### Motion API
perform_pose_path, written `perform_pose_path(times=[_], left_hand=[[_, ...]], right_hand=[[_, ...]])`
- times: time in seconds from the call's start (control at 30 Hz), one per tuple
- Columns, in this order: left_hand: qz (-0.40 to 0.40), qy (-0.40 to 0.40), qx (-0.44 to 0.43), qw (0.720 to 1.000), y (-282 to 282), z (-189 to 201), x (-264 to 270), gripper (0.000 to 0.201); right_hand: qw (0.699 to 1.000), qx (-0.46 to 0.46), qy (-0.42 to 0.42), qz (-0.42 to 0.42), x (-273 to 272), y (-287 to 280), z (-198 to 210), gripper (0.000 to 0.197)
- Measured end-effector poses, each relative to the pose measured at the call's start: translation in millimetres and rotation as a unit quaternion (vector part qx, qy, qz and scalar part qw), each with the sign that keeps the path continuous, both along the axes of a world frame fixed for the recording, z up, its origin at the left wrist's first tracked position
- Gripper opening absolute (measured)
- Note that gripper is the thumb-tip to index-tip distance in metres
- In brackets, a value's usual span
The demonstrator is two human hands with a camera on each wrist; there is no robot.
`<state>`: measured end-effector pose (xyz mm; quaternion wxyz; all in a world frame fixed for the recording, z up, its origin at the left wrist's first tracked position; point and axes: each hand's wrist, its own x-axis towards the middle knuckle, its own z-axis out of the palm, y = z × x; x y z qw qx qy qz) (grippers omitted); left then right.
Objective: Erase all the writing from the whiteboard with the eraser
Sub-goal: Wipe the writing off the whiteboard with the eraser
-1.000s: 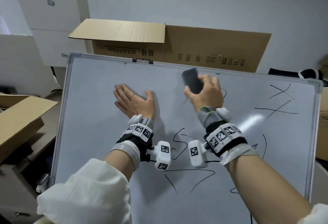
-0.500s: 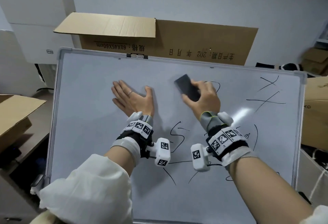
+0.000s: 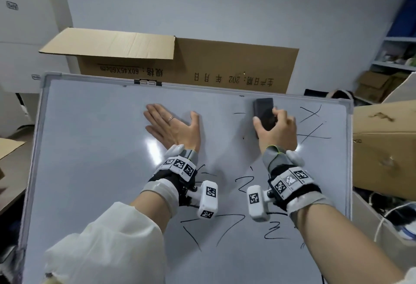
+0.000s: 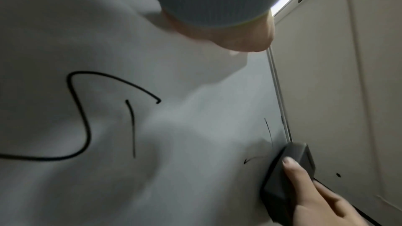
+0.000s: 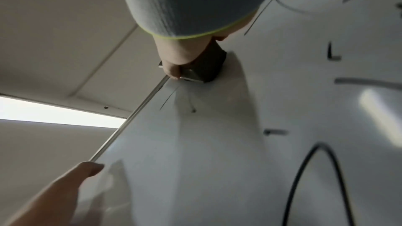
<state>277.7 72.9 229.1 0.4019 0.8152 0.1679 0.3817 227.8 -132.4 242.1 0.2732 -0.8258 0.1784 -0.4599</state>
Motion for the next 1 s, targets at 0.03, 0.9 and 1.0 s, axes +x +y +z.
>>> perform_pose_path(times=[0.03, 0.9, 1.0], left_hand=[[0.003, -0.002, 0.001, 1.000, -5, 2, 2, 0.100], [0.078, -0.034, -0.056, 0.995, -65, -21, 3, 0.070], [0.075, -0.025, -0.048, 0.996, -62, -21, -3, 0.068]], right_hand=[[1.000, 0.009, -0.005, -0.018, 2, -9, 2, 0.050], [0.897, -0.253, -0.001, 0.363, -3, -41, -22, 0.052], [0.920, -0.236, -0.014, 0.313, -9, -39, -28, 0.053]])
